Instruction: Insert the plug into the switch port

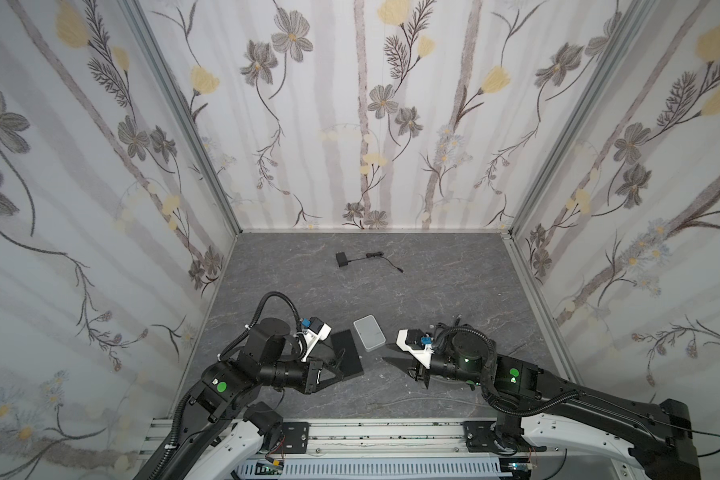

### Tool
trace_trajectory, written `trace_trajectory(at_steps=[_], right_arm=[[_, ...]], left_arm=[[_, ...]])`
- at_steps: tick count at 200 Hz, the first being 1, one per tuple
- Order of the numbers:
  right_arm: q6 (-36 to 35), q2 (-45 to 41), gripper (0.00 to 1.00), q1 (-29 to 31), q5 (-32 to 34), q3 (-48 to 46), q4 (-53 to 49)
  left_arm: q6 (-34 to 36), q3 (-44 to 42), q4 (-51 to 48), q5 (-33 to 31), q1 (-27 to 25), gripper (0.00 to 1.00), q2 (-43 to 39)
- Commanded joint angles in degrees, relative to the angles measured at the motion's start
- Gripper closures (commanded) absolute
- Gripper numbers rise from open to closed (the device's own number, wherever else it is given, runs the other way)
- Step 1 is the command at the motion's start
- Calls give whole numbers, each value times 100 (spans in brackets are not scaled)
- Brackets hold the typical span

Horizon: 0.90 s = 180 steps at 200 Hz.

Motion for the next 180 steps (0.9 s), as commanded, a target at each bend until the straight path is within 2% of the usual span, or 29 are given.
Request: trace_trajectory(at_steps=[1,26,63,97,145,180], right_arm=[[-1321,113,70,207,-193,-66,383],[-2018,348,67,433,-272,34,186],[-2724,910,67,512,257,290,-111],[-3409,1273,75,541,408,582,-315],[-4114,1666,80,685,417,1287,-570],[-4294,2003,81,819,146,1599,-857]], left_arm=[[-24,-110,-458,223,-2,100,-86],[224,-207,-574,242,4,100,-141],[358,-279,-550,487,-1,100,-203],[452,-329,-463,807,2,100,-168],[503,-325,-472,872,3,100,-91],[516,-331,-482,850,11,100,-62]])
